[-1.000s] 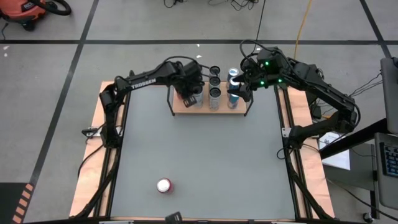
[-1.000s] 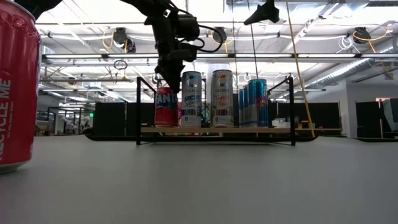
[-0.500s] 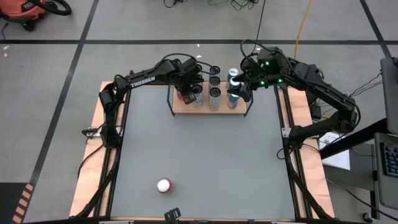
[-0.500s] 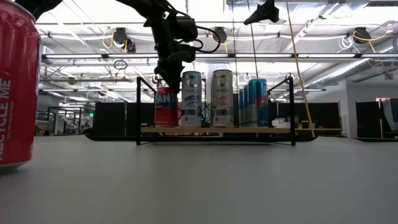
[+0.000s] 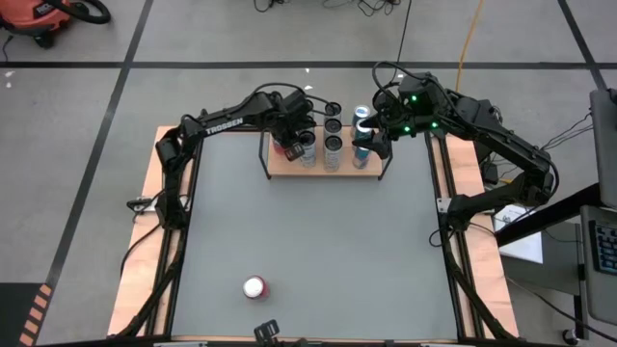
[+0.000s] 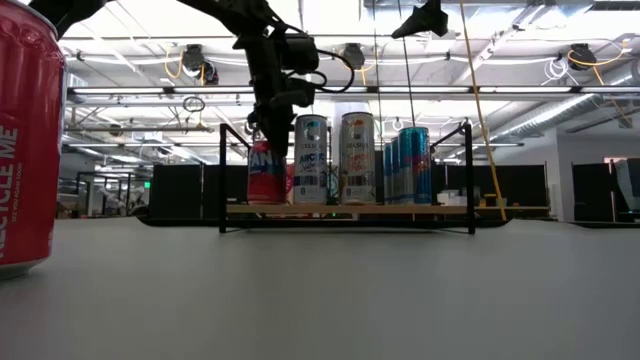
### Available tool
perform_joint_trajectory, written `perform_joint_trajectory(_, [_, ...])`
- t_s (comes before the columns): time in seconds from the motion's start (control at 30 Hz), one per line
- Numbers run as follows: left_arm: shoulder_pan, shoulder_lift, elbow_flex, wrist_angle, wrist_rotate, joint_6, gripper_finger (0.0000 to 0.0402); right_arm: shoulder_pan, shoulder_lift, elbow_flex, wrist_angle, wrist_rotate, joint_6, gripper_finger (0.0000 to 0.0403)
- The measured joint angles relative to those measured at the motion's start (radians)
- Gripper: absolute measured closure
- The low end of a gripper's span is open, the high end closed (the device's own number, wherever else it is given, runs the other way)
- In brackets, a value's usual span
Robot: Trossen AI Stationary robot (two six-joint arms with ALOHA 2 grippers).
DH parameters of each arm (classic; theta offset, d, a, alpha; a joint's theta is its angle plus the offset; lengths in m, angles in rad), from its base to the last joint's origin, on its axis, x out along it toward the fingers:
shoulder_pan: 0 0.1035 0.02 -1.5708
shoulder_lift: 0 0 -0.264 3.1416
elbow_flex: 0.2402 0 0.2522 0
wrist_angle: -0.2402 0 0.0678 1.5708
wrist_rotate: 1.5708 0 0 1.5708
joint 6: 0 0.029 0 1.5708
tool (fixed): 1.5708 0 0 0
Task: Place canned beverage on shelf
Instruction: Put the top red soda can aligned with the other red soda can on the shelf, then adjust the cans on the shelf
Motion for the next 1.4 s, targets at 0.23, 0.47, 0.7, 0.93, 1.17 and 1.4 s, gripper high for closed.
perform_joint_trajectory(0.23, [-0.002,0.000,0.000,-0.003,-0.008,-0.001,0.0344,0.000,0.000,0.000,0.000,0.000,-0.003,0.0065])
perform_joint_trajectory(0.47, [-0.016,-0.003,0.065,-0.034,-0.036,-0.002,0.0343,0.000,0.000,0.000,0.000,0.000,-0.004,0.0065])
perform_joint_trajectory(0.7, [-0.040,-0.005,0.173,-0.082,-0.069,-0.126,0.0343,0.000,0.000,0.000,0.000,0.001,-0.006,0.0065])
perform_joint_trajectory(0.93, [-0.064,-0.028,0.273,-0.118,-0.078,-0.264,0.0343,0.020,0.020,0.000,0.025,0.000,-0.030,0.0074])
perform_joint_trajectory(1.17, [-0.055,-0.119,0.305,-0.115,-0.104,-0.263,0.0343,0.041,0.131,0.000,0.171,-0.001,-0.038,0.0134])
perform_joint_trajectory(1.4, [-0.002,-0.179,0.306,-0.124,-0.109,-0.230,0.0343,0.024,0.280,0.000,0.299,0.003,-0.098,0.0225])
